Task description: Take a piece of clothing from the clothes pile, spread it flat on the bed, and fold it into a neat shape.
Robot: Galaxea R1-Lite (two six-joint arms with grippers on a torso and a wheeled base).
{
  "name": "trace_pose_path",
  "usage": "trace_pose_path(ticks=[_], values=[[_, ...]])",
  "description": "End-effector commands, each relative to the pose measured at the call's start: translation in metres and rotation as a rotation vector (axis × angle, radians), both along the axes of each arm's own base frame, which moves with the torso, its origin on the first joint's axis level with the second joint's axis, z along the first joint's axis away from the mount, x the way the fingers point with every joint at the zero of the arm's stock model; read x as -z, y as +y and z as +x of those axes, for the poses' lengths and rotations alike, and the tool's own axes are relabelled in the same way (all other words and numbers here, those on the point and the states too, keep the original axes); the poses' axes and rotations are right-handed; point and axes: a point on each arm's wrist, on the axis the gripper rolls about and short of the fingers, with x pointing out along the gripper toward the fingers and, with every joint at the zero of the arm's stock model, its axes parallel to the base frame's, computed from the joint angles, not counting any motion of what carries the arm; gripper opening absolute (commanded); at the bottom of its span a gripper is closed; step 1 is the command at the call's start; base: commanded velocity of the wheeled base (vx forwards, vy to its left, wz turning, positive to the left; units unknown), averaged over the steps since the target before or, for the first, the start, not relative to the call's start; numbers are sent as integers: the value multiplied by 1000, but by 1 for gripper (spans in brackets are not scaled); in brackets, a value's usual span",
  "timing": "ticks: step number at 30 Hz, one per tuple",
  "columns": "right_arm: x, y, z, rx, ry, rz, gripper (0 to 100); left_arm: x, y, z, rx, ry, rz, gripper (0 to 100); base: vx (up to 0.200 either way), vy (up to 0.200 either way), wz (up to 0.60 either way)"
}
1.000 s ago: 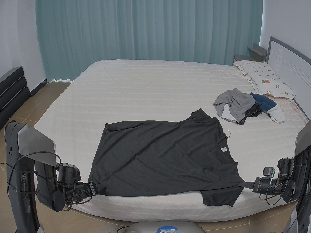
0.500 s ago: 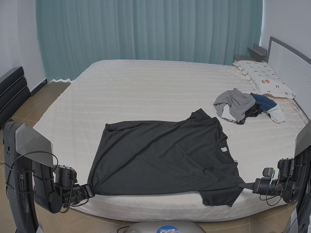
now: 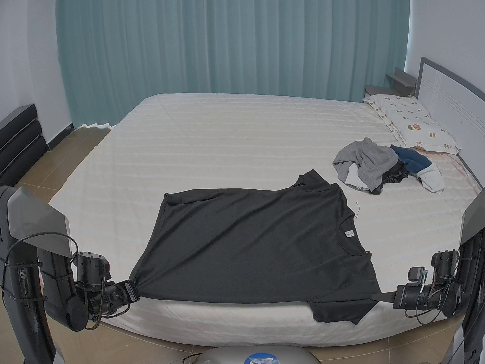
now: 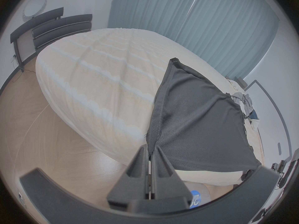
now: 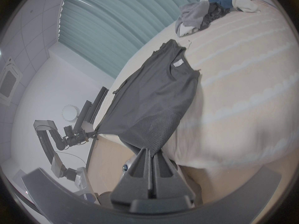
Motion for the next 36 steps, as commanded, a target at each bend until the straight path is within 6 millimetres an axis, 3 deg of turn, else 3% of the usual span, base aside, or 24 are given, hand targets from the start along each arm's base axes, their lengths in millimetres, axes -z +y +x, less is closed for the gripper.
trace_pose_path(ticks=[1, 17, 36], values=[[-8, 3, -7, -30, -9, -25, 0, -2, 1, -6, 16, 8, 20, 0, 0, 0, 0], [-7, 3, -23, -90, 61, -104, 0, -2, 5, -31, 113, 82, 150, 0, 0, 0, 0], [-15, 4, -34, -112, 104, -144, 0, 1, 4, -42, 147, 144, 160, 0, 0, 0, 0]])
